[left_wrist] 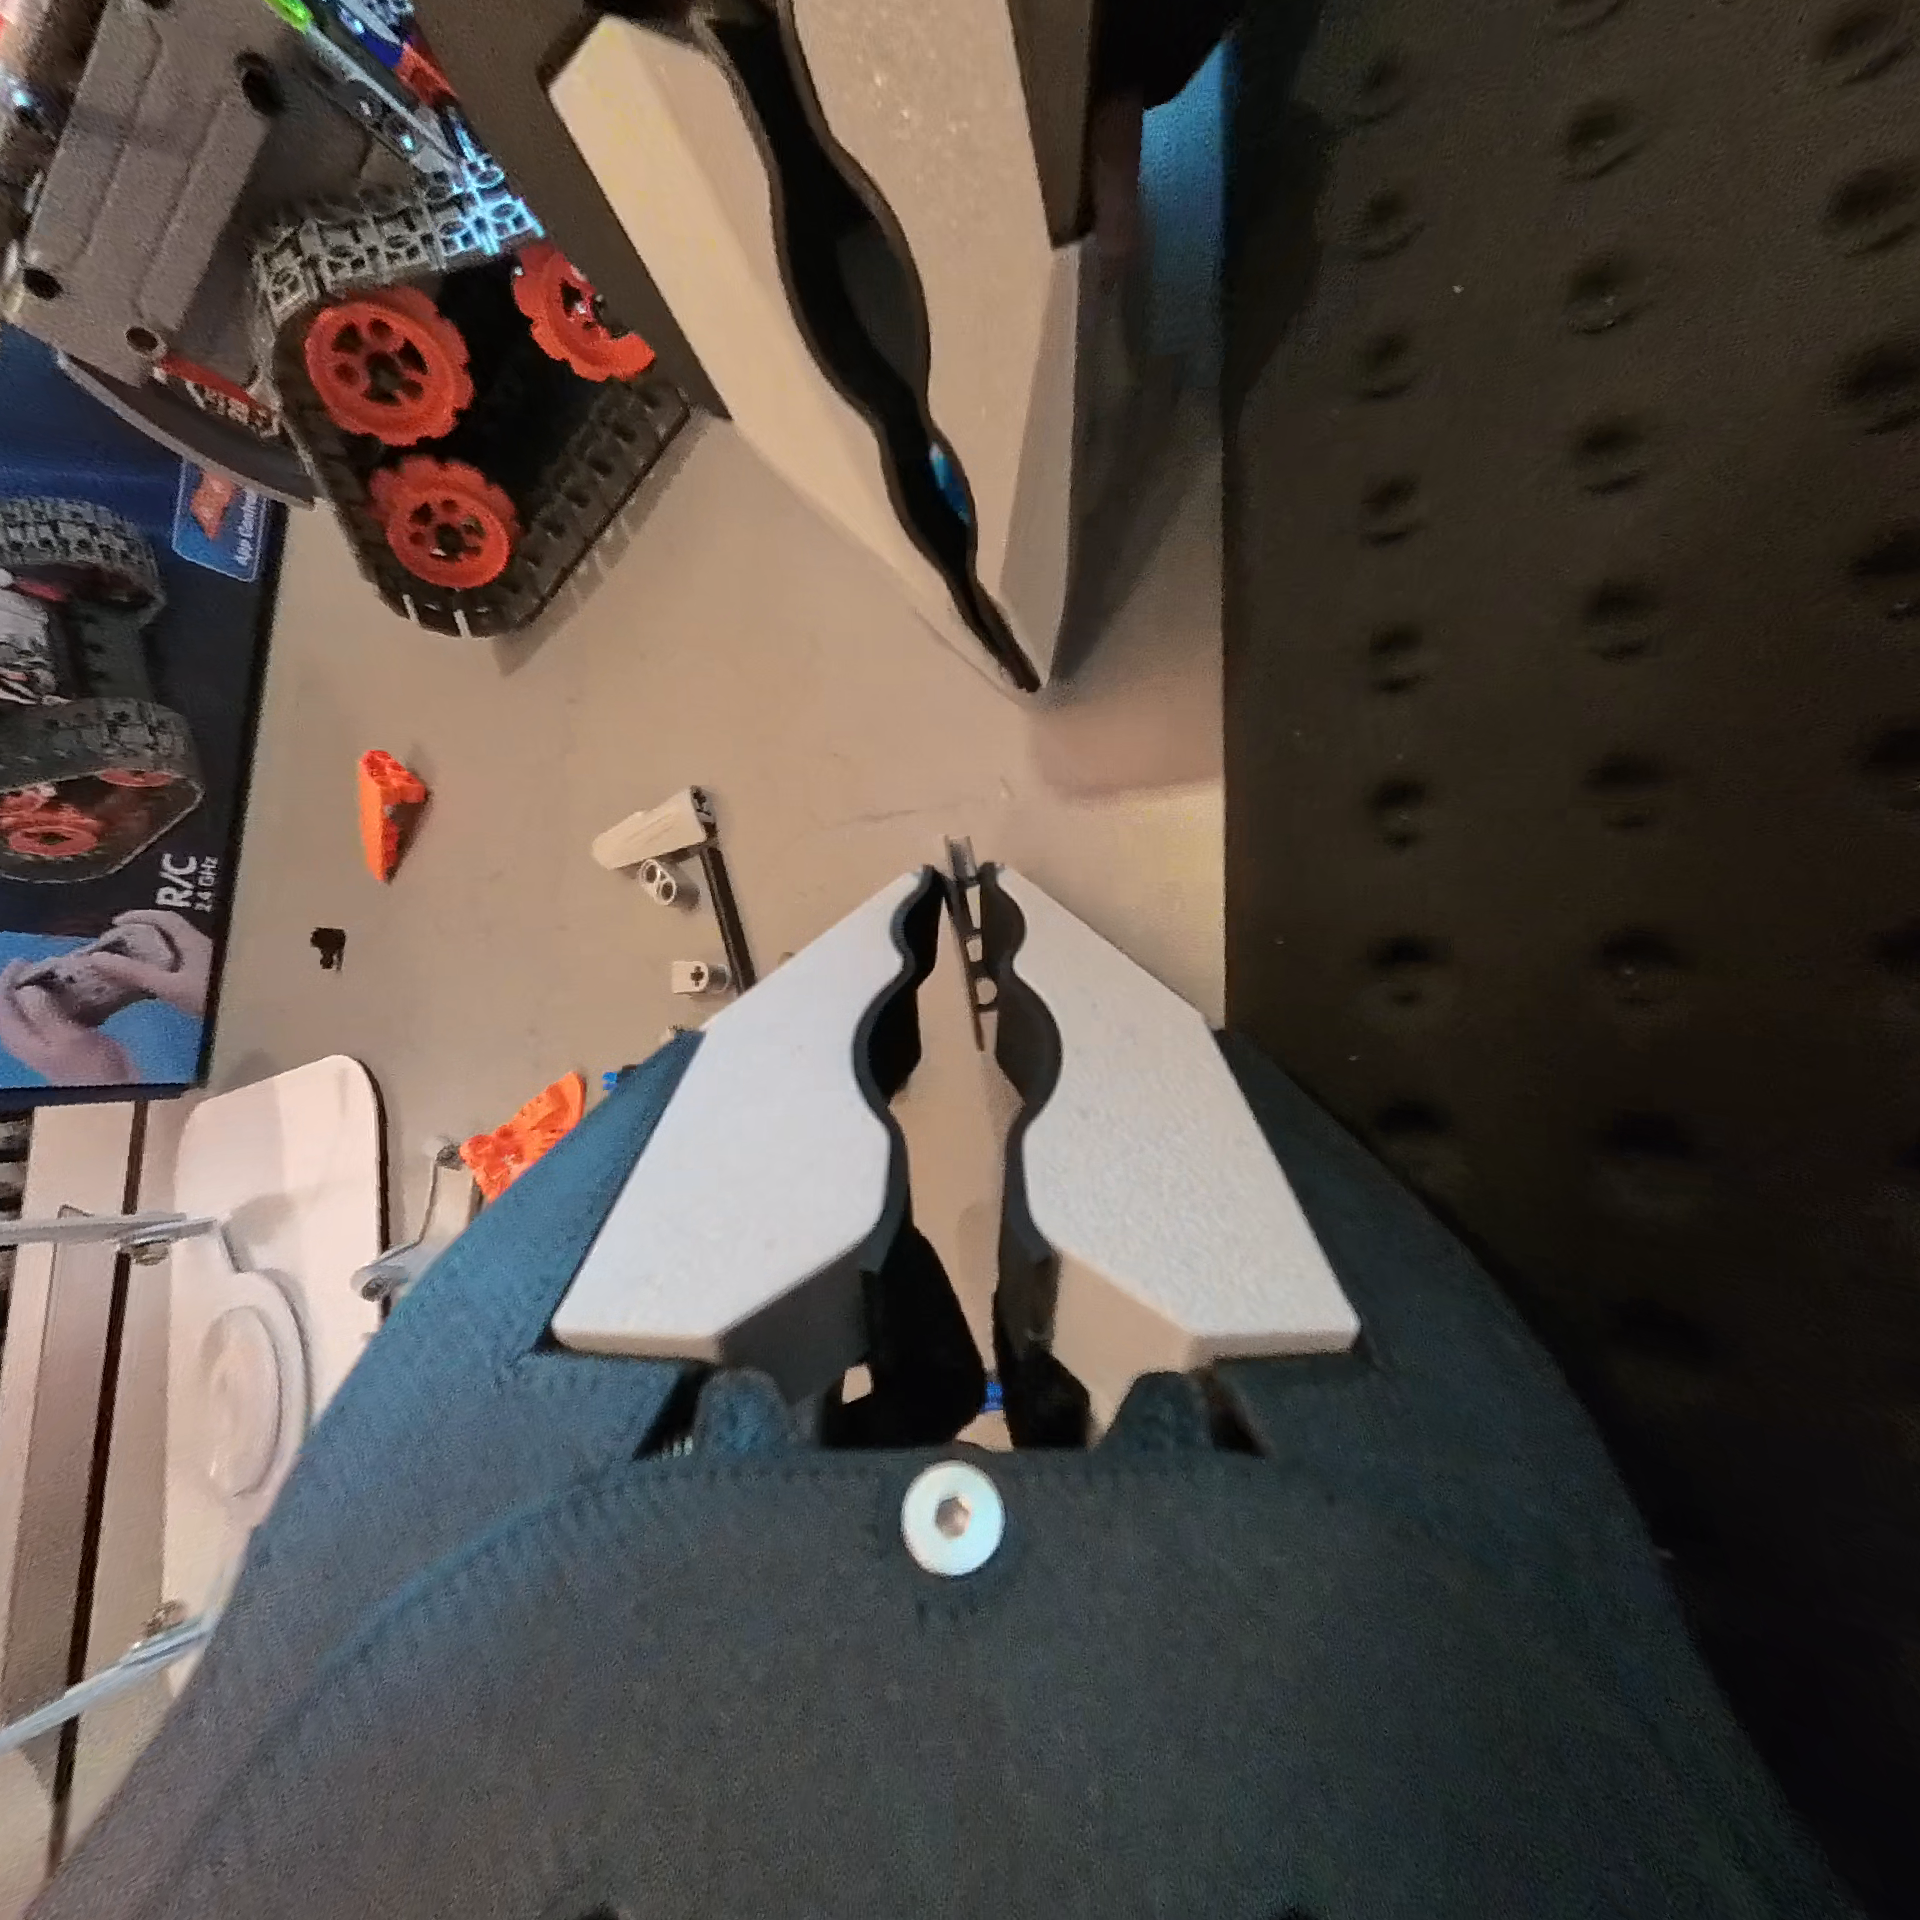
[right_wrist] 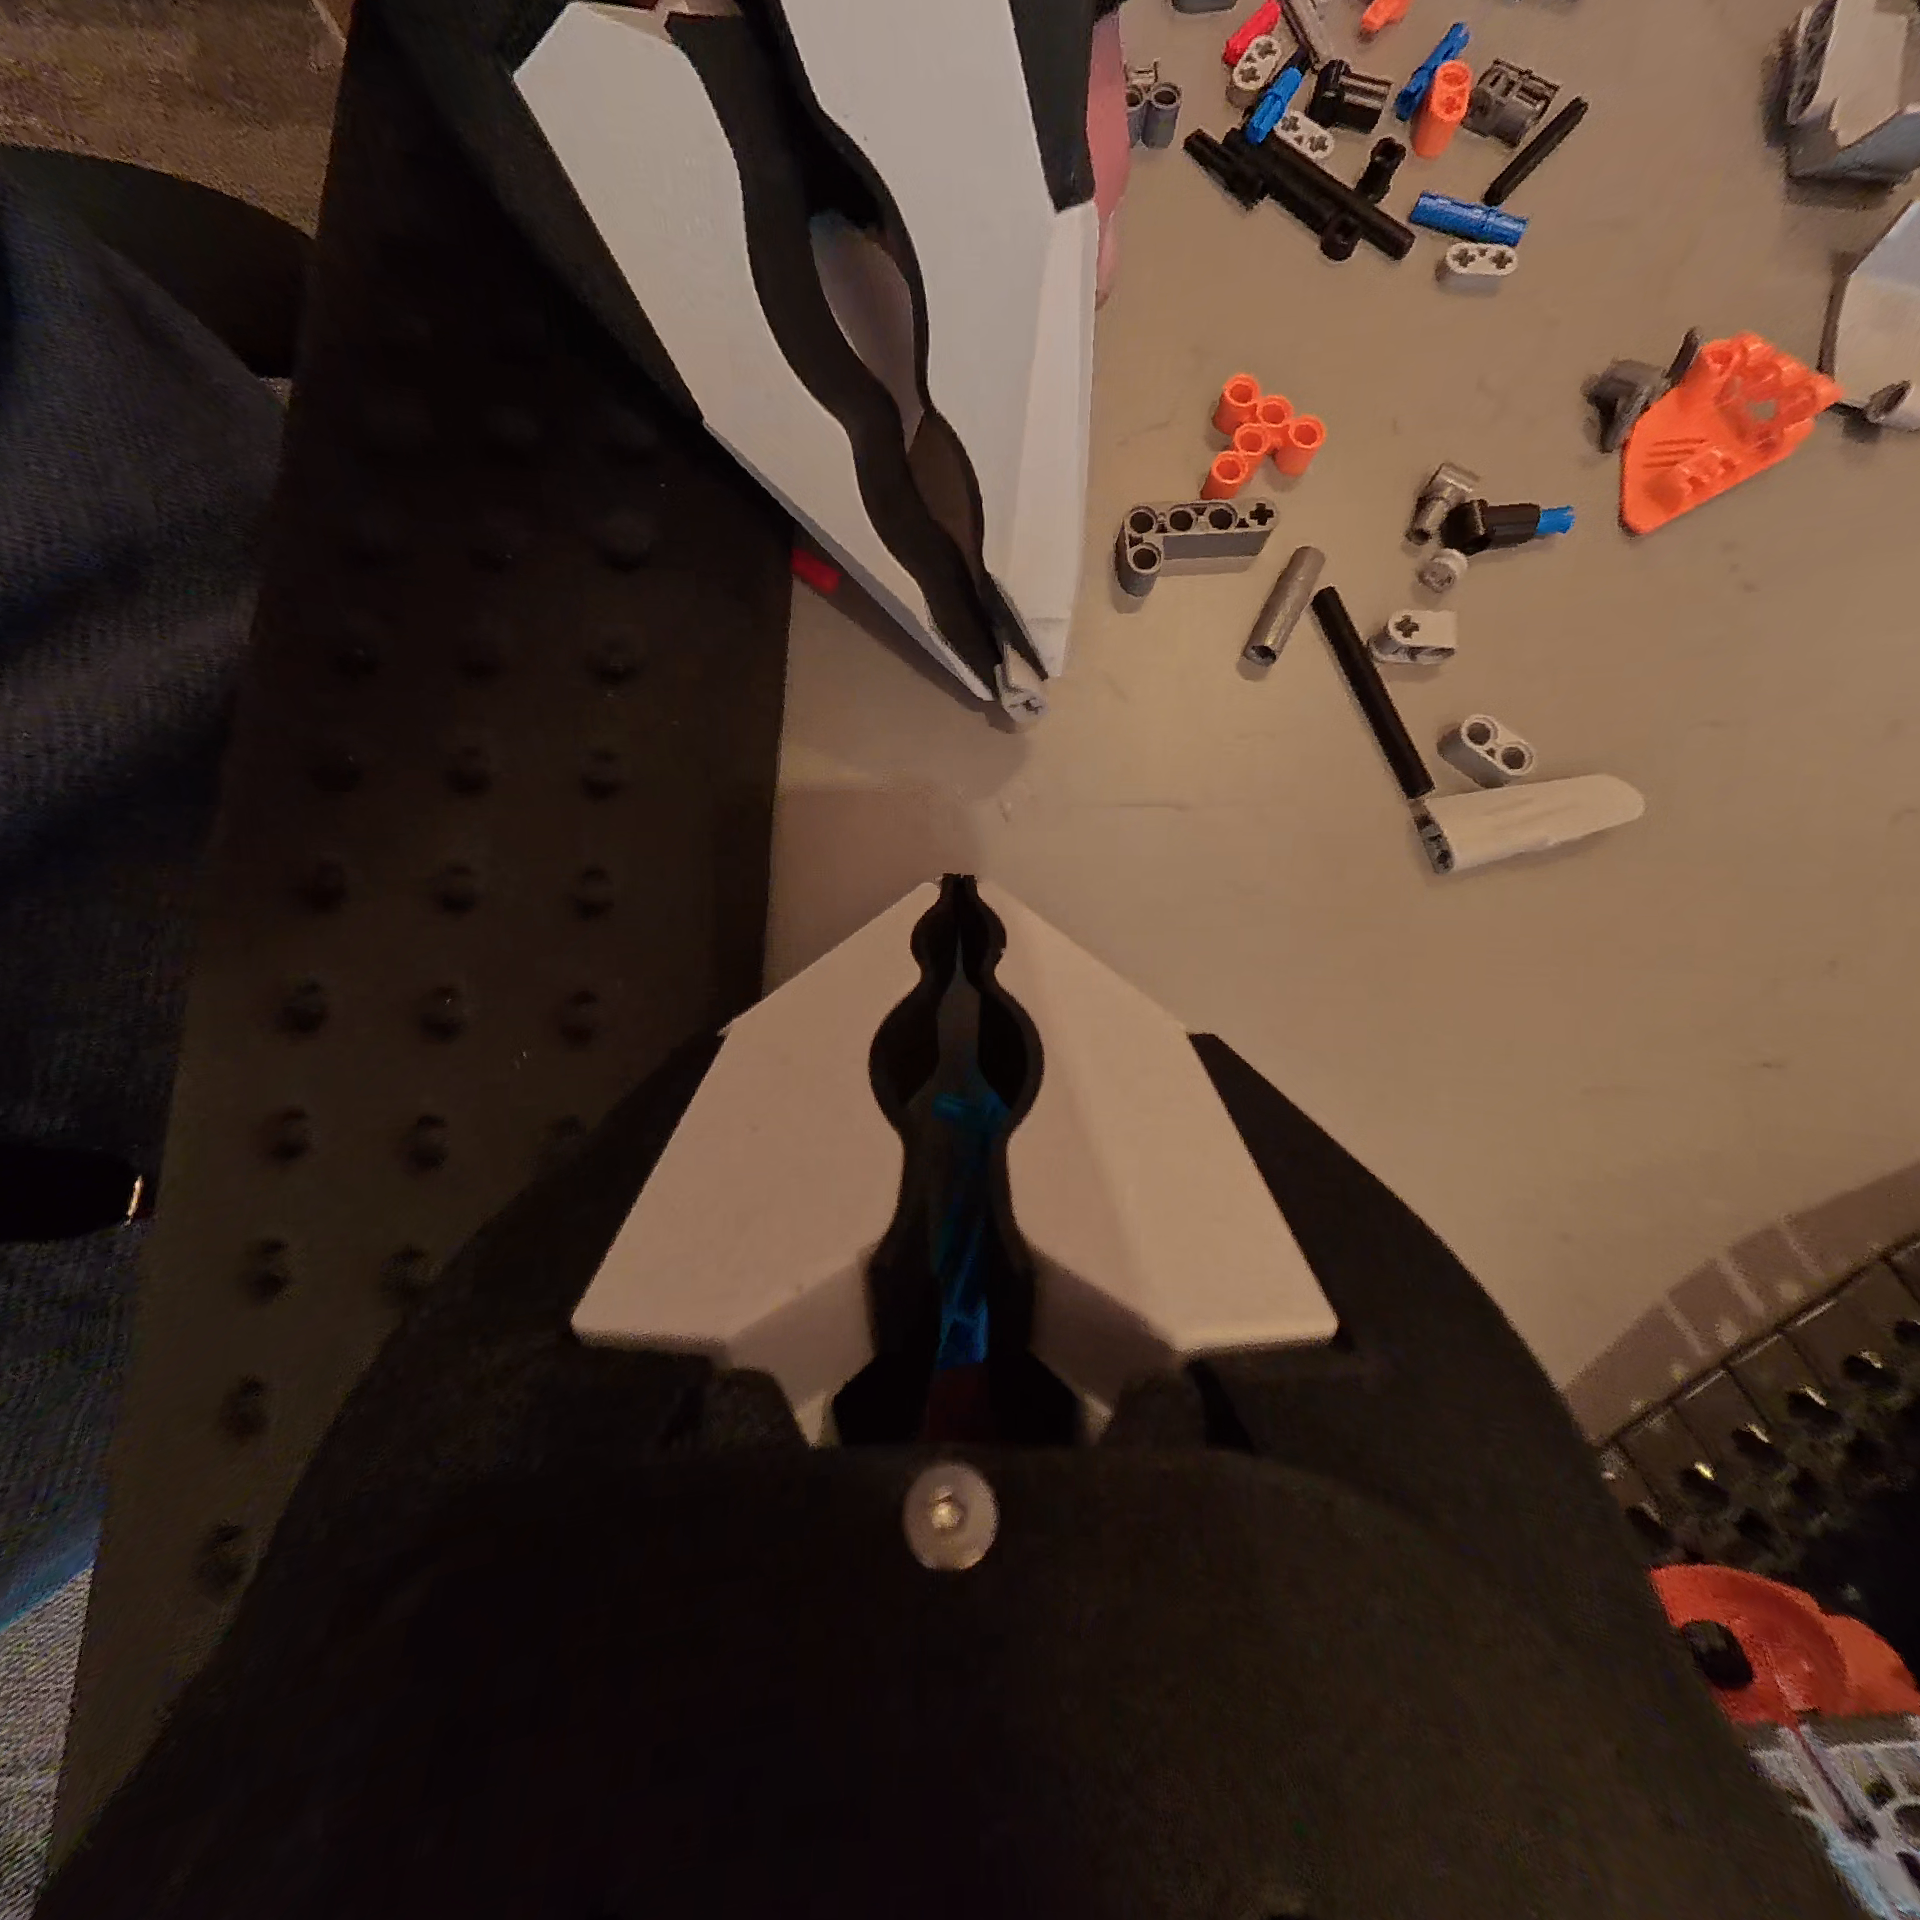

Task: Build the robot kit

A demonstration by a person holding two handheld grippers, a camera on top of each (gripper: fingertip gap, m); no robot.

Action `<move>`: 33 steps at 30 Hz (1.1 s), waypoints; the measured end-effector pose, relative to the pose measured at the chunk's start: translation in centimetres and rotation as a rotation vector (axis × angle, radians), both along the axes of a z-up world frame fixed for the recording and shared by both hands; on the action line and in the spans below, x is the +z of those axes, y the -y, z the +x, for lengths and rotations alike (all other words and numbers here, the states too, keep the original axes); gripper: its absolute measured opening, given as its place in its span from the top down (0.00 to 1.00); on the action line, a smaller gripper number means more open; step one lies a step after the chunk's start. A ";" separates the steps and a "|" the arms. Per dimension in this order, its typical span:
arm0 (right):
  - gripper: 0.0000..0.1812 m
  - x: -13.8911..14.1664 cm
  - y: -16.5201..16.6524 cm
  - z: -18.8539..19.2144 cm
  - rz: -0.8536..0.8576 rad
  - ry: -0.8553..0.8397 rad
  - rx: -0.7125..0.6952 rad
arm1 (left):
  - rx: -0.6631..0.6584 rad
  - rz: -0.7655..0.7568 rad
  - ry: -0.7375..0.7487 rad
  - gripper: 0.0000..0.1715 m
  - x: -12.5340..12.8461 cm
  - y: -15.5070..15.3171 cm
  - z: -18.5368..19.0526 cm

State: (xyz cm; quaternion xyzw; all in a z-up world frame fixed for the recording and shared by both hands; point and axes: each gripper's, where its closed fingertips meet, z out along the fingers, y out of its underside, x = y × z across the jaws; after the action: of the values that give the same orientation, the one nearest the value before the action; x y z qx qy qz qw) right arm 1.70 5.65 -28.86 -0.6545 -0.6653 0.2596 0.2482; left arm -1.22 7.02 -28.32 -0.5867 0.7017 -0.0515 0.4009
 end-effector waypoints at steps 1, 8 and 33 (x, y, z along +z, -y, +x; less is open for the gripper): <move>1.00 0.1 -0.1 0.0 -0.004 -0.004 0.001 | 0.005 -0.003 0.005 0.97 0.0 -0.1 -0.1; 0.95 0.5 0.0 -0.1 0.019 0.006 0.043 | 0.017 -0.051 0.005 0.97 -0.2 0.2 -0.5; 0.89 1.6 2.9 -4.6 0.105 -0.018 0.443 | 0.172 -0.107 0.078 0.97 2.4 -0.3 -5.6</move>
State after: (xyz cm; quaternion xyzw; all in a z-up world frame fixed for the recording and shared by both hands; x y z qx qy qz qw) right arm -2.88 2.72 -27.26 -0.4764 -0.8030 0.2788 0.2249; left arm -6.81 7.31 -25.96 -0.6627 0.6291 -0.0770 0.3989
